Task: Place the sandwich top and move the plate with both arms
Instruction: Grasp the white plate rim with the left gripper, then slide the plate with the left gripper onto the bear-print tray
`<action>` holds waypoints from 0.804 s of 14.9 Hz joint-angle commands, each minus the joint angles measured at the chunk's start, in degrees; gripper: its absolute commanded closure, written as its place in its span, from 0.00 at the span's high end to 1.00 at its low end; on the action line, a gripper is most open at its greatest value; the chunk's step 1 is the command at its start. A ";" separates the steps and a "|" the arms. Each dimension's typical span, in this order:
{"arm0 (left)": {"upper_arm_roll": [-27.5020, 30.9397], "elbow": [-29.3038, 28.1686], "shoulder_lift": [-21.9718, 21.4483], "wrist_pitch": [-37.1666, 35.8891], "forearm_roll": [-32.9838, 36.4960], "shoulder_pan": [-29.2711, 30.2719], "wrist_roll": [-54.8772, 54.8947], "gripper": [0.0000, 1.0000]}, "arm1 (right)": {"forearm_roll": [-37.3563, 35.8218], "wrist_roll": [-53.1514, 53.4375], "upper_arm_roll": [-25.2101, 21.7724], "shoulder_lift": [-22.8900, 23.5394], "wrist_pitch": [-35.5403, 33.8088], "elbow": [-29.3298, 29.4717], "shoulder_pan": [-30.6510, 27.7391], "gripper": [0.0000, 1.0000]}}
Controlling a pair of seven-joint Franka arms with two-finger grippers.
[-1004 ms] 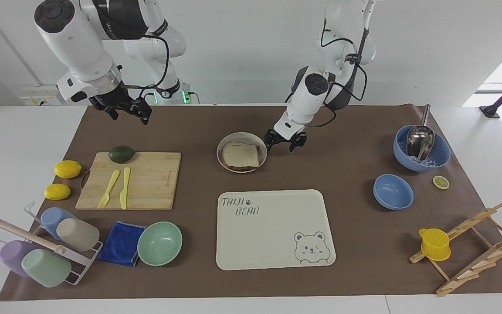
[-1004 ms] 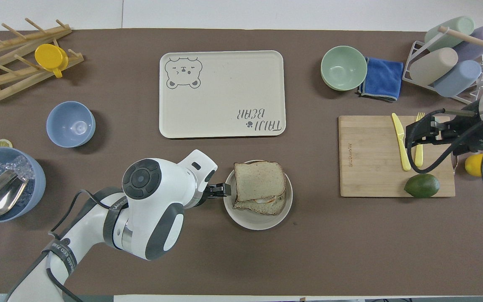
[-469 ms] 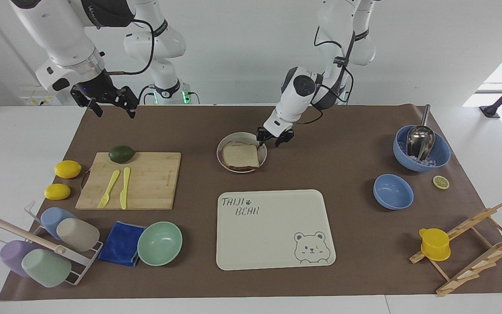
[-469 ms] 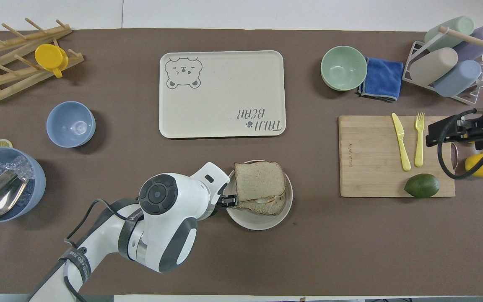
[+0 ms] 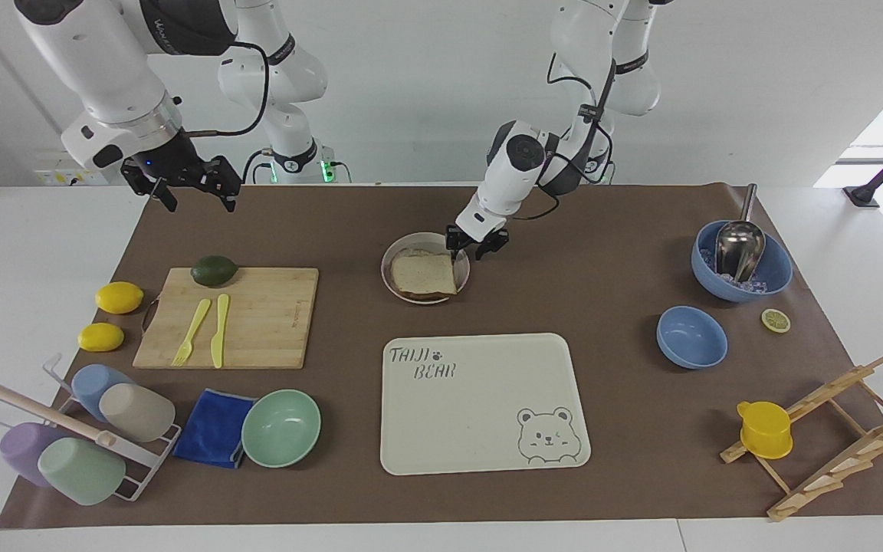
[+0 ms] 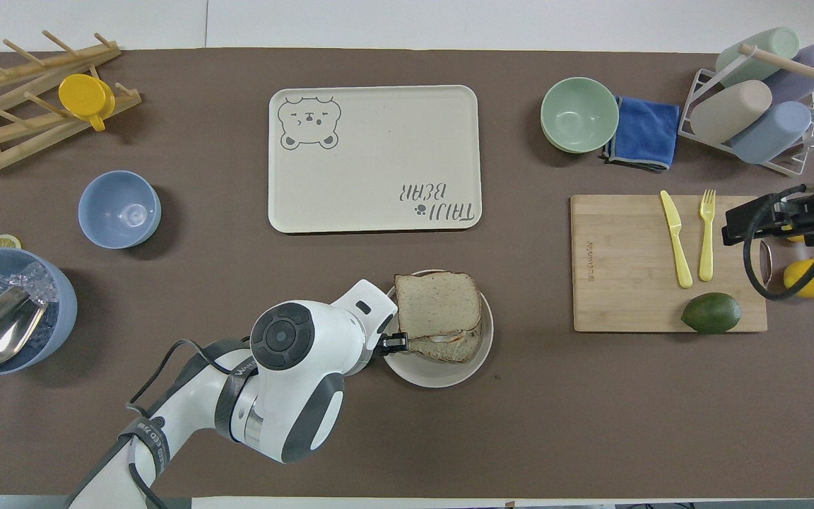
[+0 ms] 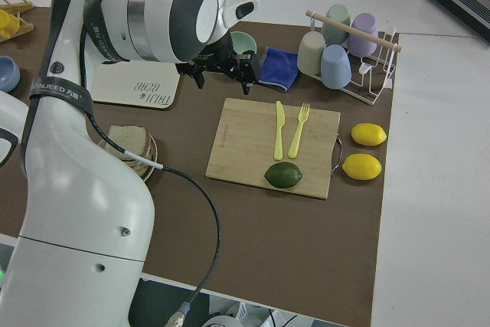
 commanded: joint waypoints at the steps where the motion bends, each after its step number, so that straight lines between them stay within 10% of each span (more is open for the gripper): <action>1: 0.78 -0.69 -0.14 1.41 -1.00 -1.05 -0.14 0.51 | -1.02 -1.45 0.09 0.87 0.18 0.97 -0.32 1.00; 12: 0.87 -0.52 -0.05 1.50 -1.00 -1.05 0.47 0.19 | -0.14 -1.80 0.18 1.14 -0.08 0.88 -2.25 1.00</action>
